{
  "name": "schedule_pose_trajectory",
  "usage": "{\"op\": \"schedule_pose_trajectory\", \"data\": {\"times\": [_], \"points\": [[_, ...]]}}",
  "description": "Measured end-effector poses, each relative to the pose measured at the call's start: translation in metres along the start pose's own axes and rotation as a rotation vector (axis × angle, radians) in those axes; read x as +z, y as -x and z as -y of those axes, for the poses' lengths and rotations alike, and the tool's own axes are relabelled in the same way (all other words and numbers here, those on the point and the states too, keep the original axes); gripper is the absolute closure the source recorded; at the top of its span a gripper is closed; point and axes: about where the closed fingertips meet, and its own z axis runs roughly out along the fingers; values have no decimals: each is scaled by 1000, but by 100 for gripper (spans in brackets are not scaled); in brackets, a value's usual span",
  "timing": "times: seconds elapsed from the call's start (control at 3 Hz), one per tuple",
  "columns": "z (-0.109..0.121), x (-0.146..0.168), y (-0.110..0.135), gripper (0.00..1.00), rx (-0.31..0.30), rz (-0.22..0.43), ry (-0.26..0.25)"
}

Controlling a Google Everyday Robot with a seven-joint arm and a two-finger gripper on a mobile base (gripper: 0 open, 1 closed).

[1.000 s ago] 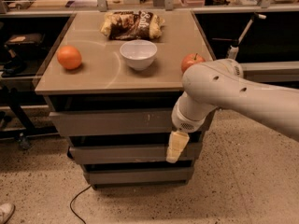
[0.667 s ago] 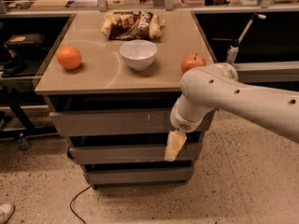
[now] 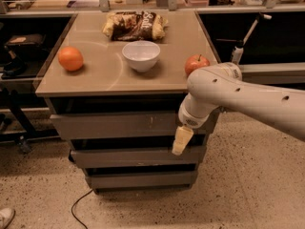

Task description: Open top drawer

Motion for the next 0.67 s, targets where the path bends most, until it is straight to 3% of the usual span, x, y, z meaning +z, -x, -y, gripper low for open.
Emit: {"op": "schedule_pose_trajectory", "data": {"times": [0.33, 0.67], "points": [[4, 6, -1, 0, 4, 3, 8], [-10, 23, 4, 0, -10, 2, 57]]}}
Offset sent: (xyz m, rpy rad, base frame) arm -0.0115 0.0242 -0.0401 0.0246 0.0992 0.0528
